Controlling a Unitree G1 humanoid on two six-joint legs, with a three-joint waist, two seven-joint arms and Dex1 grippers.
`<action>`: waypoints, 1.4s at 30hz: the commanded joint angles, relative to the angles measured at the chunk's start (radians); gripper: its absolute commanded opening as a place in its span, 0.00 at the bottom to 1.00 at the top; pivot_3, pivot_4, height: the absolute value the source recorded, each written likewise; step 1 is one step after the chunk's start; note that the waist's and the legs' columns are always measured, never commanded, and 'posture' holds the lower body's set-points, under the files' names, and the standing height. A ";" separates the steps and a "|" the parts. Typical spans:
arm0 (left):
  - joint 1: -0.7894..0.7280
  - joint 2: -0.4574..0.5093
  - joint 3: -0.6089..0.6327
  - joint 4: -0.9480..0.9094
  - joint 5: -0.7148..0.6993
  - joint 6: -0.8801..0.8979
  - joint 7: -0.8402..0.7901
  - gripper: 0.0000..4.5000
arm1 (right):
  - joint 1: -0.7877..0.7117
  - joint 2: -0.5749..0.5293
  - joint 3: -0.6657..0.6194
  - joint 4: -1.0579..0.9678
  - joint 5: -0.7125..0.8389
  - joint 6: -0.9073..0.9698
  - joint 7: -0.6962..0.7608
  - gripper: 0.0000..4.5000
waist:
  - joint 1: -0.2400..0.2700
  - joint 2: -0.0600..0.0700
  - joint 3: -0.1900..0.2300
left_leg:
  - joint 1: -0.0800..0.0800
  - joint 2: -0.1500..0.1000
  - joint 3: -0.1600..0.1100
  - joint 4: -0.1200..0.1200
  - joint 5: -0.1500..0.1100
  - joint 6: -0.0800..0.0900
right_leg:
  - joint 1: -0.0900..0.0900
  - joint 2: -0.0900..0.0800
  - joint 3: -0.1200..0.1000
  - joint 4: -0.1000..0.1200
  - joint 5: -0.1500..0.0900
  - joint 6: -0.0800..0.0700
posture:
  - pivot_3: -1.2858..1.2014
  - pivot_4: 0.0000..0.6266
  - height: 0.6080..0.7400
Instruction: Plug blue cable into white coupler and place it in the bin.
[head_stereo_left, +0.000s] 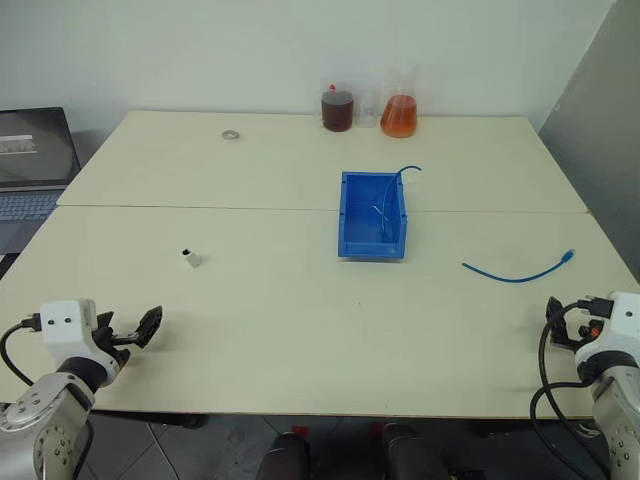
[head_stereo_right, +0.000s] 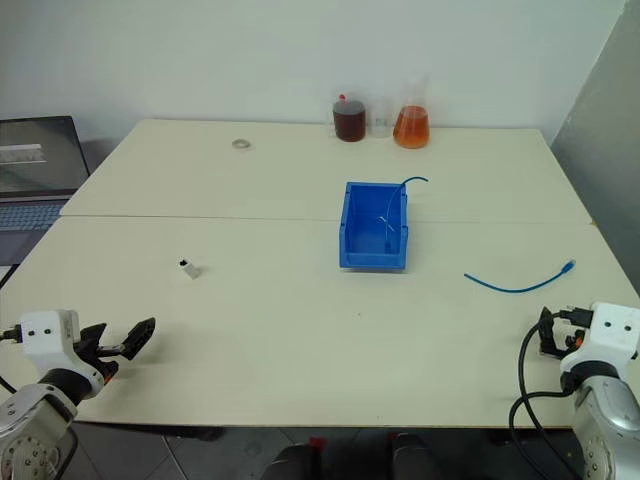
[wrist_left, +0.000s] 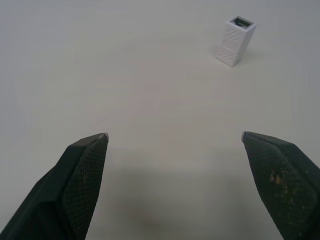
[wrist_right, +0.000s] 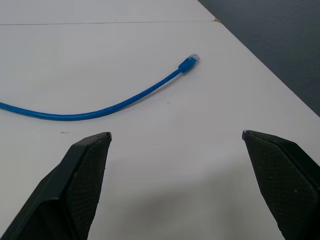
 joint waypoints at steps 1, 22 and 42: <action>-0.014 -0.006 -0.003 0.004 0.024 -0.037 0.002 1.00 | 0.003 0.018 -0.005 -0.040 0.001 -0.013 -0.010 0.99 | 0.001 0.000 0.000 | 0.000 0.000 0.000 0.000 0.000 0.000 | 0.000 0.000 0.000 0.000 0.000 0.000 | 0.52 0.24 1.00; 0.004 -0.050 0.031 -0.011 0.046 -0.062 0.049 1.00 | -0.024 0.078 0.015 0.011 -0.084 -0.066 -0.073 0.99 | 0.008 -0.001 0.000 | 0.000 0.000 0.000 0.000 0.000 0.000 | 0.000 -0.001 0.000 0.001 0.000 0.000 | 0.52 0.24 1.00; -0.264 0.176 -0.332 -0.239 -0.069 0.080 -0.376 1.00 | -0.141 0.109 -0.015 0.038 -0.062 -0.013 -0.115 0.99 | 0.010 0.000 -0.001 | 0.000 0.000 0.000 0.002 0.001 0.000 | 0.001 0.004 0.000 0.002 0.003 -0.005 | 0.52 0.24 1.00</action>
